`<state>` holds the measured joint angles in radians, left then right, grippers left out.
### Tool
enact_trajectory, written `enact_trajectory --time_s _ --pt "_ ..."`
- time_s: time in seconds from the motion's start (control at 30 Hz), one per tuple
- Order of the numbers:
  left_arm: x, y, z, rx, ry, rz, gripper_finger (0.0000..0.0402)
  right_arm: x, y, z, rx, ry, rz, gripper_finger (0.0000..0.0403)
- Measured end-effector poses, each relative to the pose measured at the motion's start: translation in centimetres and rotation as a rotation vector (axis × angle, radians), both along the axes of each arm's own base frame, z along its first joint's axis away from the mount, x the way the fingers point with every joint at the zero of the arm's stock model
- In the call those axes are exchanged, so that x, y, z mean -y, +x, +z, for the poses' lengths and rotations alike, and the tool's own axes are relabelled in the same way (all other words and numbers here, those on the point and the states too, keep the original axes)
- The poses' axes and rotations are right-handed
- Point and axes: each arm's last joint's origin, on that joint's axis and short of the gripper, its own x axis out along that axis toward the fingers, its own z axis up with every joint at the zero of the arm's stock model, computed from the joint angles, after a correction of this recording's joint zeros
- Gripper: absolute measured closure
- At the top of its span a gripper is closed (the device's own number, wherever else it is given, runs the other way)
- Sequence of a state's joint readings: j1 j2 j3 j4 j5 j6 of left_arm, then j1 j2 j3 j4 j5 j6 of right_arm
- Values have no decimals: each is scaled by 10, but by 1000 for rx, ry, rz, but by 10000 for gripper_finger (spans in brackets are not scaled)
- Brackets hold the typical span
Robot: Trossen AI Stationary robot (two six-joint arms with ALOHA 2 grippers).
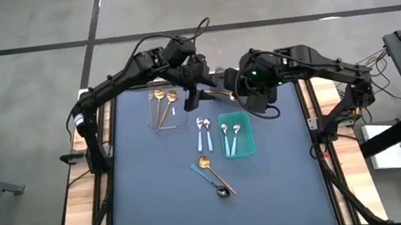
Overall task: Sort silverware by color (type)
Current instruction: Adjust the gold spoon in the transparent bin
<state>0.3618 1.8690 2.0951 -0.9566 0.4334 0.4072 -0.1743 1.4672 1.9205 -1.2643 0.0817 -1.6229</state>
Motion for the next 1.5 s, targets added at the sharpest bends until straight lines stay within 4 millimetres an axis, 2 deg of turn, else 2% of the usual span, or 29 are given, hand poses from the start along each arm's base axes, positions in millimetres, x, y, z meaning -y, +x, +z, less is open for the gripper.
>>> enact_trajectory --time_s 0.23,0.37,0.57,0.67,0.8,0.83,1.5 --pt "3 7 -10 6 1 -5 226 1 3 -2 -6 -24 -20 390" --pt "1 9 -16 -20 47 53 239 2 4 -1 4 -28 -22 390" --pt "-1 10 -13 7 81 82 253 2 4 -1 4 -23 -27 390" --pt "0 11 -11 17 89 78 286 2 4 -1 5 -23 -27 390" --pt "0 11 -11 11 99 79 372 2 4 -1 4 -24 -28 390" --pt "1 10 -12 10 103 72 384 2 4 -1 4 -23 -25 390" --pt "8 11 -4 21 122 86 399 2 3 0 8 -28 -31 383"
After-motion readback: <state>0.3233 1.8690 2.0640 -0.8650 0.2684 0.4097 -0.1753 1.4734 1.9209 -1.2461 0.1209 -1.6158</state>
